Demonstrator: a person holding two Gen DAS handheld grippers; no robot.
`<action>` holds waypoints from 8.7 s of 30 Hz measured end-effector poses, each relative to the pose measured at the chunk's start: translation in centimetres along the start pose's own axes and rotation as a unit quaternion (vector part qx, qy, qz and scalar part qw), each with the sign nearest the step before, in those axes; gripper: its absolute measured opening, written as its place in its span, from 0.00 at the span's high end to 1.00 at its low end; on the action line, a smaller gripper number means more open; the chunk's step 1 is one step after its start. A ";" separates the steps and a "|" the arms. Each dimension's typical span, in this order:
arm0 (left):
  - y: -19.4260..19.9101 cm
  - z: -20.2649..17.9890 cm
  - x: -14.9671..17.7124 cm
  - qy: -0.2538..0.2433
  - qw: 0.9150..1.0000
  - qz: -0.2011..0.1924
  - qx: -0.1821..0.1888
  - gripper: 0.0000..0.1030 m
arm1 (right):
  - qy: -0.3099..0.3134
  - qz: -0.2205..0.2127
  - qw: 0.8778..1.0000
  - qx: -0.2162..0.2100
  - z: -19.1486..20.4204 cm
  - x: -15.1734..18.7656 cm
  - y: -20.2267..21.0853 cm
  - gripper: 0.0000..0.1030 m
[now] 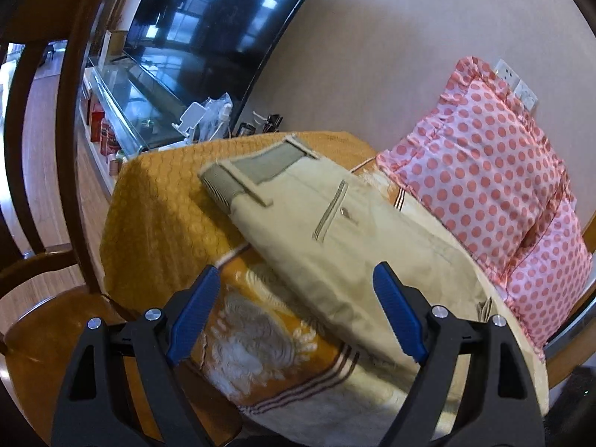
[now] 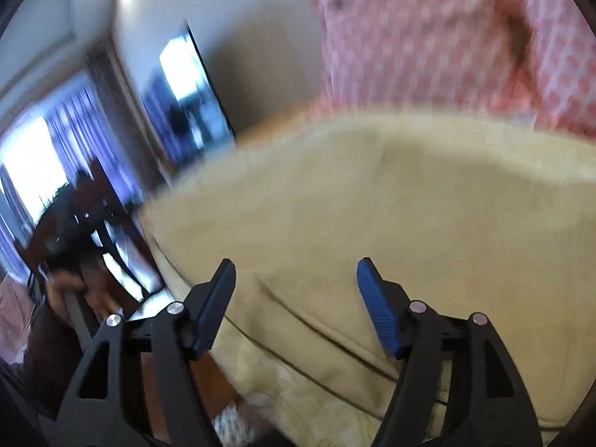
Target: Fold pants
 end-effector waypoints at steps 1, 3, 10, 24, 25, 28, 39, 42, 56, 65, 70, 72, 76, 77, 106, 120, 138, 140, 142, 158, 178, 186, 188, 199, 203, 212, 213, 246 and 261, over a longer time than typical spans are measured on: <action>-0.4 0.1 -0.4 0.006 1.000 0.001 0.001 0.17 | 0.009 -0.020 1.000 0.000 0.2 0.0 0.5 0.29; -1.1 0.6 -1.2 0.016 1.000 0.005 -0.004 0.17 | 0.011 -0.017 1.000 0.000 0.4 0.1 0.5 0.27; -3.6 1.5 -3.0 0.029 0.999 0.019 -0.022 0.17 | 0.018 -0.024 0.999 -0.012 0.6 0.7 1.3 0.23; -4.8 -2.0 -1.1 0.031 0.999 0.017 0.002 0.24 | 0.036 -0.038 0.999 -0.016 0.9 0.2 -0.2 0.16; -4.6 -2.0 -1.0 0.056 0.998 0.019 0.022 0.25 | 0.037 -0.039 0.998 -0.015 0.9 0.2 -0.2 0.16; -5.1 -1.0 -1.4 0.110 0.993 0.026 0.040 0.42 | 0.039 -0.043 0.998 -0.015 0.9 0.2 -0.3 0.16; -3.1 -6.3 -3.5 -0.001 1.000 -0.024 0.015 0.91 | 0.006 -0.066 0.997 -0.040 -0.1 -0.2 1.1 0.16; -1.5 -13.1 -3.7 -0.090 0.994 -0.034 0.057 0.91 | -0.022 -0.107 0.993 -0.032 -2.0 -0.6 4.3 0.16; -1.6 -37.8 25.6 -0.425 0.834 0.197 0.291 0.91 | -0.231 -0.214 0.933 0.174 -17.8 5.6 18.7 0.15; -0.5 -36.7 27.1 -0.458 0.831 0.165 0.270 0.89 | -0.240 -0.228 0.925 0.188 -19.5 5.2 19.9 0.15; 1.1 -36.2 26.4 -0.436 0.828 0.186 0.299 0.73 | -0.209 -0.241 0.933 0.165 -17.7 3.0 20.7 0.12; 2.6 -34.9 25.0 -0.407 0.825 0.214 0.328 0.66 | -0.193 -0.239 0.940 0.146 -16.7 2.0 20.4 0.11; 3.1 -32.3 18.9 -0.352 0.866 0.162 0.317 0.19 | -0.150 -0.203 0.965 0.067 -13.7 -0.1 17.2 0.11; 2.2 -31.7 17.0 -0.342 0.880 0.144 0.296 0.19 | -0.146 -0.195 0.968 0.061 -13.4 -0.3 16.5 0.10; -14.6 -27.1 10.7 -0.244 0.893 0.315 0.210 0.37 | -0.160 0.012 0.976 0.149 -23.5 -2.4 9.7 0.59; -13.5 -27.4 10.7 -0.246 0.894 0.297 0.229 0.93 | -0.155 0.008 0.983 0.095 -23.2 -3.6 10.1 0.91; -22.5 -33.3 8.4 -0.260 0.916 0.258 0.164 0.88 | -0.207 0.013 0.961 0.184 -32.5 -9.6 7.2 0.66; -21.0 -32.5 7.0 -0.253 0.922 0.242 0.165 0.88 | -0.216 -0.016 0.959 0.184 -32.2 -10.0 9.3 0.35; -18.7 -32.3 6.0 -0.253 0.925 0.218 0.180 0.88 | -0.223 -0.067 0.962 0.144 -30.3 -10.4 12.0 0.20; -15.1 -32.3 12.1 -0.264 0.904 0.269 0.202 0.26 | -0.355 -0.039 0.929 0.093 -26.6 -4.9 10.7 0.02; -3.9 -23.0 17.8 -0.372 0.918 0.118 0.066 0.01 | -0.061 -0.055 0.938 0.336 -11.8 3.7 8.5 0.02; -3.2 -22.6 18.3 -0.364 0.925 0.078 0.070 0.01 | -0.053 -0.079 0.935 0.342 -11.7 3.9 8.7 0.02; -3.3 -22.5 18.3 -0.366 0.925 0.077 0.071 0.01 | -0.052 -0.080 0.935 0.342 -11.7 4.0 8.7 0.02; -3.3 -22.5 18.3 -0.366 0.925 0.077 0.072 0.01 | -0.053 -0.079 0.935 0.343 -11.7 4.0 8.6 0.02; -3.2 -22.5 18.4 -0.366 0.925 0.077 0.072 0.01 | -0.052 -0.079 0.935 0.342 -11.7 4.0 8.6 0.02; -3.2 -22.6 18.4 -0.365 0.925 0.077 0.071 0.01 | -0.053 -0.079 0.935 0.343 -11.6 4.0 8.6 0.02; -3.2 -22.6 18.4 -0.365 0.925 0.077 0.071 0.01 | -0.053 -0.079 0.935 0.343 -11.6 4.0 8.6 0.02; -3.2 -22.6 18.6 -0.365 0.925 0.077 0.070 0.01 | -0.053 -0.079 0.935 0.342 -11.6 4.0 8.7 0.02; -3.0 -22.8 18.6 -0.364 0.926 0.073 0.071 0.01 | -0.052 -0.079 0.935 0.342 -11.6 4.1 8.7 0.02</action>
Point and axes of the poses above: each gripper's, at about its wrist camera, not at the fingertips, and y roughly against the way its jaws point, z to its left, x to its underside, the point moved 6 cm from there along -y, roughly the way its jaws point, and after that the axes turned 3 degrees about x, right-handed, at the moved point
